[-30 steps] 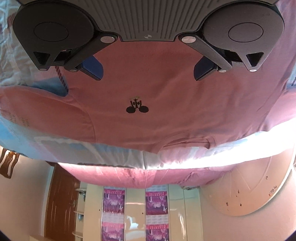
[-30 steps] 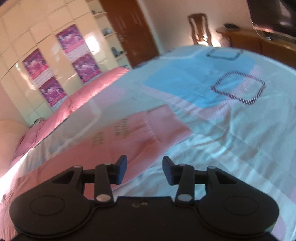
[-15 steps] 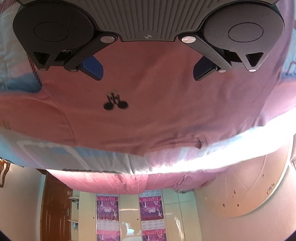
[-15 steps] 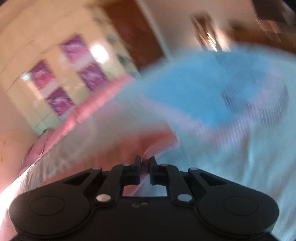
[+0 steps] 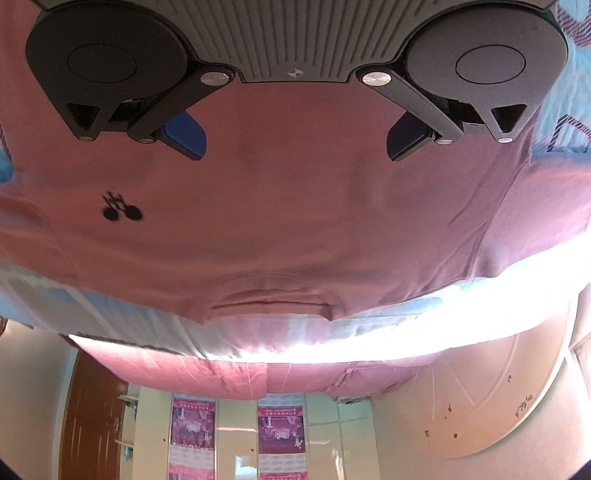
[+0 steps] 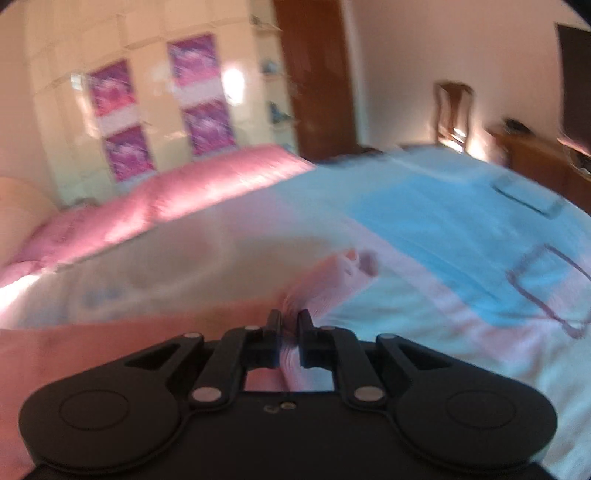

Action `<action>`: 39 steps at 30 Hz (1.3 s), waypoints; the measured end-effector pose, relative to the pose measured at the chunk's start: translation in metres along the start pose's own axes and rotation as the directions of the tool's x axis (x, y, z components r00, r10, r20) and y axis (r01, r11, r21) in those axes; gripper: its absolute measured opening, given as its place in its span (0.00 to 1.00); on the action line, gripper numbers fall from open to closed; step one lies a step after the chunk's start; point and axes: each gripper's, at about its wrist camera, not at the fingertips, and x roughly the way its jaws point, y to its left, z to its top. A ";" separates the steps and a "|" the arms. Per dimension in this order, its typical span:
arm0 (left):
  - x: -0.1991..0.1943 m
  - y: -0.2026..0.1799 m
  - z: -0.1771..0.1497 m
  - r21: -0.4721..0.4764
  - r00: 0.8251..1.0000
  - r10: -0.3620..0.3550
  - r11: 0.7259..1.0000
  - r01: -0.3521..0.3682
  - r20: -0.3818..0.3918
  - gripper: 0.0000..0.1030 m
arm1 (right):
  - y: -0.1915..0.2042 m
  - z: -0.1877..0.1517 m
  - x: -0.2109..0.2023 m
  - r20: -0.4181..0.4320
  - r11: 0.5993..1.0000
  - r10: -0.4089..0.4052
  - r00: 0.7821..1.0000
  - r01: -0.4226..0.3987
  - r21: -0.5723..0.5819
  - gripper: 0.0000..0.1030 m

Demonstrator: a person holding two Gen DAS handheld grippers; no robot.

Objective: Fold small clothes
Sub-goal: 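Carry the held sleeve with the right gripper across the sweatshirt front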

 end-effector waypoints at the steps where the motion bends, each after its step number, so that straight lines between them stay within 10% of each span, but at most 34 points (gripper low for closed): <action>1: 0.003 0.008 0.002 -0.007 1.000 -0.018 1.000 0.018 0.003 1.00 | 0.021 0.001 -0.006 0.013 0.999 0.036 0.999 -0.036 -0.022 0.09; 6: 0.014 0.052 0.010 -0.044 0.997 -0.075 0.996 0.075 0.017 1.00 | 0.142 -0.005 -0.022 0.001 0.963 0.234 0.972 -0.232 -0.137 0.09; 11: 0.021 0.108 0.011 -0.050 0.993 -0.114 0.992 0.115 0.008 1.00 | 0.289 -0.044 -0.034 -0.090 0.855 0.427 0.900 -0.434 -0.284 0.09; 19: 0.025 0.158 0.001 -0.079 0.985 -0.170 0.982 0.172 0.038 1.00 | 0.425 -0.131 -0.043 -0.298 0.711 0.503 0.811 -0.585 -0.390 0.09; 22: 0.030 0.162 0.001 -0.125 0.972 -0.231 0.964 0.236 0.049 1.00 | 0.437 -0.152 -0.046 -0.358 0.700 0.498 0.790 -0.610 -0.372 0.38; 24: 0.033 0.159 0.002 -0.133 0.962 -0.266 0.953 0.272 0.061 1.00 | 0.436 -0.152 -0.059 -0.316 0.711 0.500 0.806 -0.591 -0.381 0.65; 28: 0.053 0.132 0.016 -0.094 0.923 -0.379 0.919 0.383 0.062 0.76 | 0.399 -0.132 -0.075 -0.264 0.779 0.497 0.827 -0.559 -0.285 0.19; 37: 0.123 0.053 0.050 -0.041 0.894 -0.446 0.895 0.445 -0.041 0.75 | 0.259 -0.082 -0.085 -0.087 0.969 0.243 0.966 -0.246 -0.035 0.20; 39: 0.128 0.043 0.054 -0.049 0.895 -0.445 0.895 0.443 -0.025 0.50 | 0.232 -0.076 -0.081 -0.068 0.984 0.176 0.982 -0.174 0.037 0.20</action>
